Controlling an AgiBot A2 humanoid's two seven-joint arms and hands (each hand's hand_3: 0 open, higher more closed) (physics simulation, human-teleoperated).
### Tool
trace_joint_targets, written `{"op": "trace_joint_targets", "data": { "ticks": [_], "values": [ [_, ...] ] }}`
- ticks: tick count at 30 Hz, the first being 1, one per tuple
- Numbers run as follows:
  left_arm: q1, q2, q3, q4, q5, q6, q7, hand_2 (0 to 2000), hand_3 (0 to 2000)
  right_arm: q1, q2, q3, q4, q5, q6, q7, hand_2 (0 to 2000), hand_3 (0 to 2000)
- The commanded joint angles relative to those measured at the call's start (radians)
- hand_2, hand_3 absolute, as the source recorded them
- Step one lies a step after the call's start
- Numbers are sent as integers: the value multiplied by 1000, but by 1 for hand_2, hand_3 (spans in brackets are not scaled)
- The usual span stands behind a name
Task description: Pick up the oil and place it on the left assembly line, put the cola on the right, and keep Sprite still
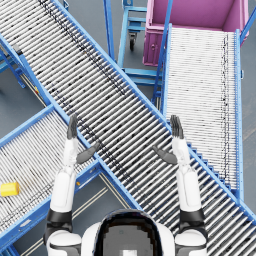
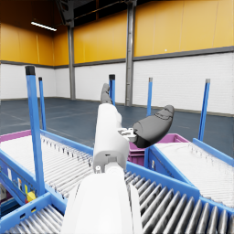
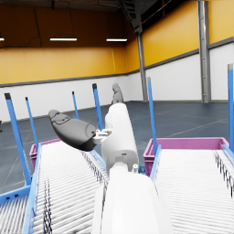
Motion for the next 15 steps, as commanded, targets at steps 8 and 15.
{"op": "trace_joint_targets", "data": {
  "ticks": [8,15],
  "values": [
    [-32,-28,63,-2,-122,29,29,0,0,-43,94,78,4,-83,29,-29,0,0],
    [-35,-31,68,-2,-132,31,31,0,0,-46,101,84,5,-90,31,-31,0,0]
  ]
}}
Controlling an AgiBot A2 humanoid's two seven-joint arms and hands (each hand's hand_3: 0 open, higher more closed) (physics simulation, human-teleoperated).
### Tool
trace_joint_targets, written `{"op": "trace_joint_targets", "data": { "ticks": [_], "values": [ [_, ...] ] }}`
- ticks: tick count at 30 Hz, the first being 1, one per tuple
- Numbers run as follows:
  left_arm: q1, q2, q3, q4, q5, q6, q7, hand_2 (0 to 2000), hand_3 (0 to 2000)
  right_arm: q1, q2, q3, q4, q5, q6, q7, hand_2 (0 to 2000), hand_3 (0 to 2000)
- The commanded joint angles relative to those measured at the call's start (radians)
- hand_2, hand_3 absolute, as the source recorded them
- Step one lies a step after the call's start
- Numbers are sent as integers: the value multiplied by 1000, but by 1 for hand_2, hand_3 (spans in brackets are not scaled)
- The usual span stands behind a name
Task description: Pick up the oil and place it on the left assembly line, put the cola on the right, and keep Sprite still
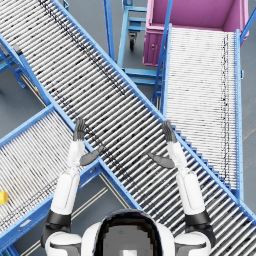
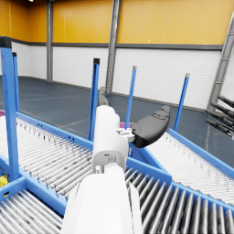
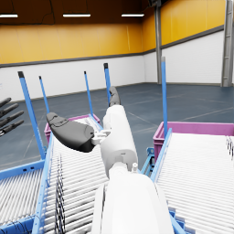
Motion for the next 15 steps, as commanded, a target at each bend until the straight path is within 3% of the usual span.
{"op": "trace_joint_targets", "data": {
  "ticks": [1,15],
  "values": [
    [0,0,0,0,0,0,0,0,0,0,0,0,0,0,0,0,0,0],
    [0,0,1,0,-1,0,0,0,0,0,1,1,0,-1,0,0,0,0]
  ]
}}
